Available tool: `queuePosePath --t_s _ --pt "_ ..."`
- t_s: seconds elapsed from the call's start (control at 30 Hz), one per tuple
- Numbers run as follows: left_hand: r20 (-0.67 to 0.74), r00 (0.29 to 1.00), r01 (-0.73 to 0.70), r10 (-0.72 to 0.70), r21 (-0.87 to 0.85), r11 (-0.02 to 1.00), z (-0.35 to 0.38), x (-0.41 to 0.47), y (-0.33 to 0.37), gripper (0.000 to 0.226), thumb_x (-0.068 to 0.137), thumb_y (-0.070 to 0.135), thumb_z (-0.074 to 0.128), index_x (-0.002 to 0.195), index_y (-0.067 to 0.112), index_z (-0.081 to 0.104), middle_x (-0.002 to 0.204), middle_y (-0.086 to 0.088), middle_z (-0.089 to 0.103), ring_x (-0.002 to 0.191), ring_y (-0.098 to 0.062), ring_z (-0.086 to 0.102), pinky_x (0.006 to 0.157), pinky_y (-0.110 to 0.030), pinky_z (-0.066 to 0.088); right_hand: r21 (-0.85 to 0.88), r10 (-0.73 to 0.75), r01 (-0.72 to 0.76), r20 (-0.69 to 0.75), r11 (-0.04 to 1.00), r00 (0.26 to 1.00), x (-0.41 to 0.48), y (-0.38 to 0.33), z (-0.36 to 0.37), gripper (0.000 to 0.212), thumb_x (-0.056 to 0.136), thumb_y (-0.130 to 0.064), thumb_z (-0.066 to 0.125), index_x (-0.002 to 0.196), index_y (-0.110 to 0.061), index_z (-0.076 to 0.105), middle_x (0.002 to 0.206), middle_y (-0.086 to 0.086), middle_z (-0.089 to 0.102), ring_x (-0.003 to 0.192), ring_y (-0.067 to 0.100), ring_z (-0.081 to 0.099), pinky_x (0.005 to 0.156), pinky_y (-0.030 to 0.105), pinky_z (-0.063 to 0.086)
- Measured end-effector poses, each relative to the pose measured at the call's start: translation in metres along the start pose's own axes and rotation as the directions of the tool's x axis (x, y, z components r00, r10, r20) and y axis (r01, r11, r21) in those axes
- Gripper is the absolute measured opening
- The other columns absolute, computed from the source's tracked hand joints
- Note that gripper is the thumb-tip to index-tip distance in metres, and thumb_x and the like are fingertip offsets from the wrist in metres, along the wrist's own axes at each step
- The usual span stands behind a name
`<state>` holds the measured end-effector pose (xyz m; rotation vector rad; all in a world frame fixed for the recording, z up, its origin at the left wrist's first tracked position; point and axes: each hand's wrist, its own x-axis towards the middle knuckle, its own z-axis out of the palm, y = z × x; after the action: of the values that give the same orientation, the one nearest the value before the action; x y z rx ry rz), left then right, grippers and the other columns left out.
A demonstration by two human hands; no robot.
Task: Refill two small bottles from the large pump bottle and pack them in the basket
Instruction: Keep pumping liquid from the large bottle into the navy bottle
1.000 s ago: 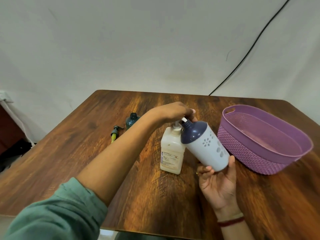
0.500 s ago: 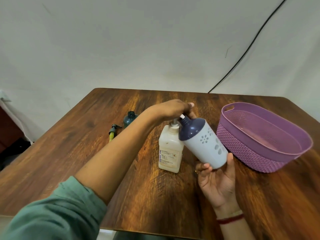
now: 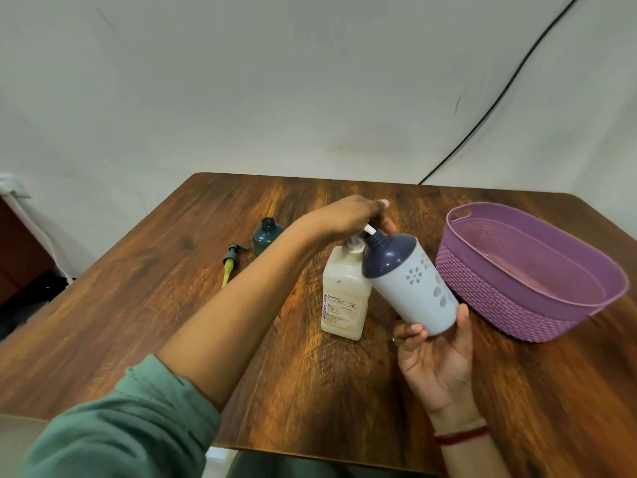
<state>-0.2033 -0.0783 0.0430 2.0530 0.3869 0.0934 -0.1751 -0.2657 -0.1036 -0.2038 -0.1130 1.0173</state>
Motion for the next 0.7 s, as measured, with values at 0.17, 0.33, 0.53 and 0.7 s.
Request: queuePosePath --t_s 0.17,0.33,0.53,0.7 --pt "-0.02 0.996 0.087 -0.088 -0.035 0.996 0.009 0.004 -0.006 0.033 0.103 0.023 0.035 0.086 0.012 0.062 0.098 -0.005 0.061 0.087 -0.015 0.053 0.074 -0.022 0.041 -0.01 -0.041 0.041 -0.063 0.999 0.997 0.001 -0.001 0.001 0.087 0.037 -0.03 0.096 0.116 -0.013 0.063 0.096 0.016 0.067 0.057 0.013 0.059 0.045 0.015 0.052" --pt "0.026 0.995 0.094 -0.098 0.124 0.988 -0.001 -0.001 0.007 0.036 0.103 0.031 0.031 0.092 0.012 0.06 0.09 0.002 0.057 0.08 -0.009 0.05 0.064 -0.017 0.035 -0.022 -0.03 0.029 -0.05 0.999 0.998 0.001 -0.001 0.003 0.08 0.037 -0.031 0.096 0.11 -0.013 0.069 0.096 0.015 0.067 0.056 0.013 0.059 0.045 0.014 0.052" --pt "0.013 0.993 0.12 -0.121 0.08 0.99 0.001 0.001 0.003 0.034 0.103 0.031 0.035 0.099 0.008 0.06 0.101 -0.009 0.056 0.084 -0.017 0.049 0.065 -0.019 0.036 0.039 -0.01 0.01 -0.014 0.999 1.0 0.002 0.002 0.001 0.073 0.048 -0.03 0.093 0.114 -0.011 0.068 0.099 0.018 0.066 0.06 0.016 0.06 0.047 0.017 0.054" --pt "-0.024 0.989 0.144 -0.143 0.044 0.989 0.004 0.001 0.001 0.027 0.102 0.027 0.039 0.101 0.006 0.057 0.096 -0.008 0.056 0.083 -0.015 0.05 0.066 -0.019 0.04 0.036 0.02 -0.021 0.019 0.999 1.0 0.001 -0.003 -0.002 0.064 0.055 -0.032 0.089 0.112 -0.011 0.069 0.101 0.017 0.067 0.063 0.016 0.061 0.051 0.018 0.055"
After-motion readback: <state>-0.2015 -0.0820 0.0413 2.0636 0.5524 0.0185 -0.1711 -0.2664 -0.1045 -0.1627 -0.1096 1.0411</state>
